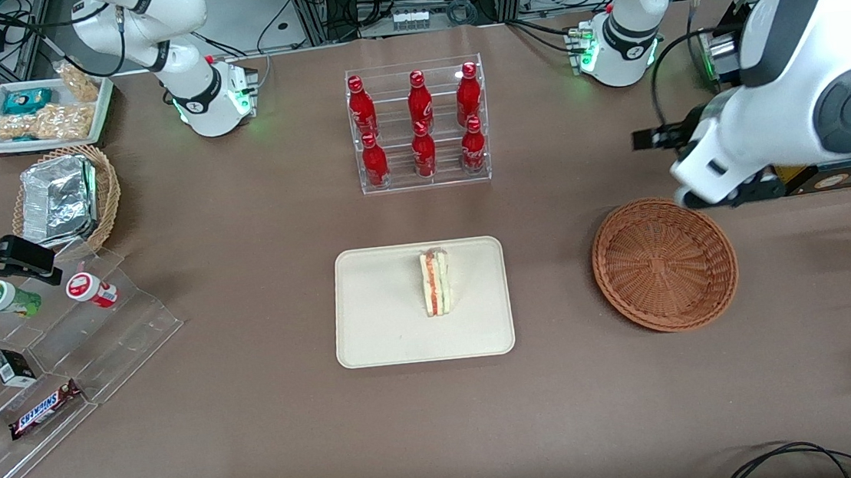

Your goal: Place sandwich from basket to tray

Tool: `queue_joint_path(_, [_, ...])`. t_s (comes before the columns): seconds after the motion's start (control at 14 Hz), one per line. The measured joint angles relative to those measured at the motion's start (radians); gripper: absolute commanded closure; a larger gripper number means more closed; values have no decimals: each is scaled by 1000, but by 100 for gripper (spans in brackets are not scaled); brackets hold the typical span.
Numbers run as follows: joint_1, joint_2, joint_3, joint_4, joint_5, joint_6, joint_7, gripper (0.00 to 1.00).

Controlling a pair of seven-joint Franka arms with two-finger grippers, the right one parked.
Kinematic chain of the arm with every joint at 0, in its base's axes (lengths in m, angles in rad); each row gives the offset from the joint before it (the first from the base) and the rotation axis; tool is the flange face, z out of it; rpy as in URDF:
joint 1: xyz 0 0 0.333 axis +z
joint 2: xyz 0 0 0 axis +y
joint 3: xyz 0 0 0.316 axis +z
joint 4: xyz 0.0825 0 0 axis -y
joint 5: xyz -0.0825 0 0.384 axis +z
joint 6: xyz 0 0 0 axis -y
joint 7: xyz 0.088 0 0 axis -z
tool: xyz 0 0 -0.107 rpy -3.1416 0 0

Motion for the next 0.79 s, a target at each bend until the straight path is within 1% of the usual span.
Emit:
queue_joint_path(0.14, [60,-81,1,-85,20,17,29,0])
queue_joint_path(0.36, [138,-158,4,-138,40,40,53,0])
queue_joint_path(0.57, [143,-187,1,-122,91,65,126,0])
queue_joint_path(0.79, [149,-190,2,-73,100,71,190,0])
